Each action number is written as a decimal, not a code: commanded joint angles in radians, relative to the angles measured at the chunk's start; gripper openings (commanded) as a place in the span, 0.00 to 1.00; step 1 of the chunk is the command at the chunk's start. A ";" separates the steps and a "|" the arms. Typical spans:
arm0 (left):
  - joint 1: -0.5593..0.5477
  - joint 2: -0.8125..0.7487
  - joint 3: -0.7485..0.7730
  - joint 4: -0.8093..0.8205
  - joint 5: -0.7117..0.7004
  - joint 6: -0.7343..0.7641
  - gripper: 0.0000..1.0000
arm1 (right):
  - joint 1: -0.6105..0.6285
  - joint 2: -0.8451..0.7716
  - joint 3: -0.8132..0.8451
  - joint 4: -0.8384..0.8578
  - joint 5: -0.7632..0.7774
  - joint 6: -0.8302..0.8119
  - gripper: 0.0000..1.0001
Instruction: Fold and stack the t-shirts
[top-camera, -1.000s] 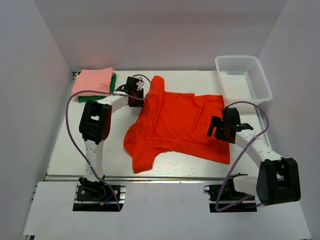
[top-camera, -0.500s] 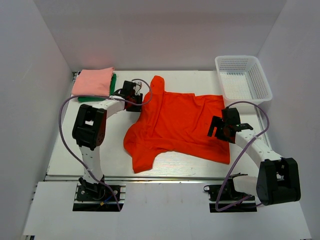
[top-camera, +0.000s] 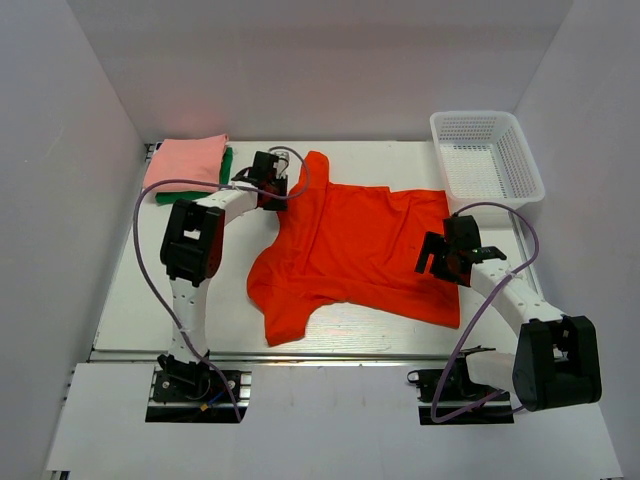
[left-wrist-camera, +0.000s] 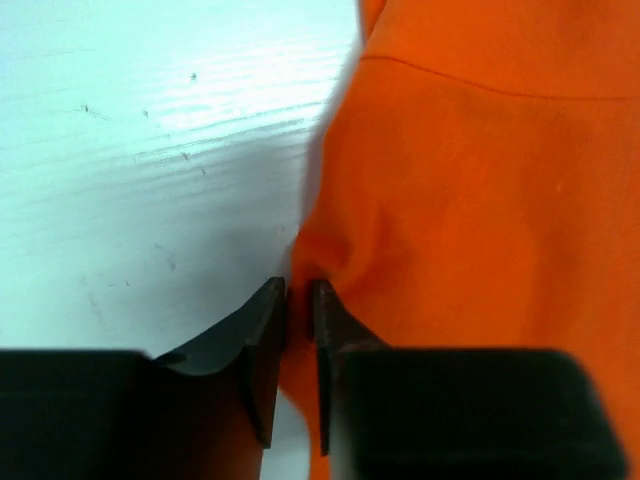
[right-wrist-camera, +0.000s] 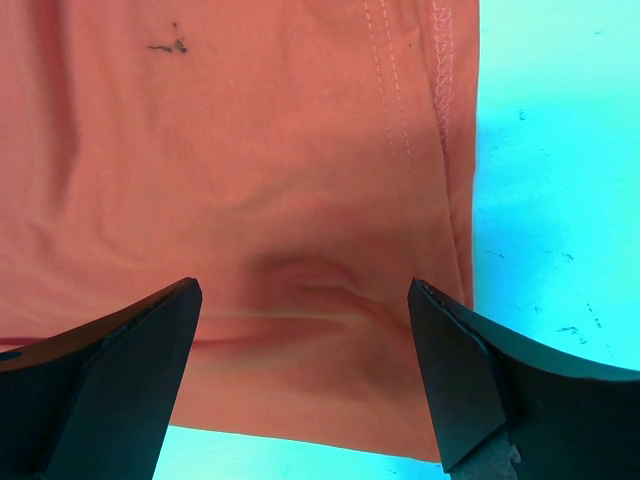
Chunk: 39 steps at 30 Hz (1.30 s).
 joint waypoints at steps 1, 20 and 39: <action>-0.013 0.022 0.037 -0.043 -0.005 0.005 0.26 | -0.002 -0.019 -0.007 0.019 0.031 0.010 0.90; 0.034 0.029 0.240 0.053 -0.378 0.028 0.00 | -0.004 0.130 0.003 0.060 0.039 0.024 0.90; 0.083 -0.260 0.045 -0.179 -0.281 -0.105 1.00 | 0.004 -0.077 -0.010 0.044 -0.120 0.023 0.90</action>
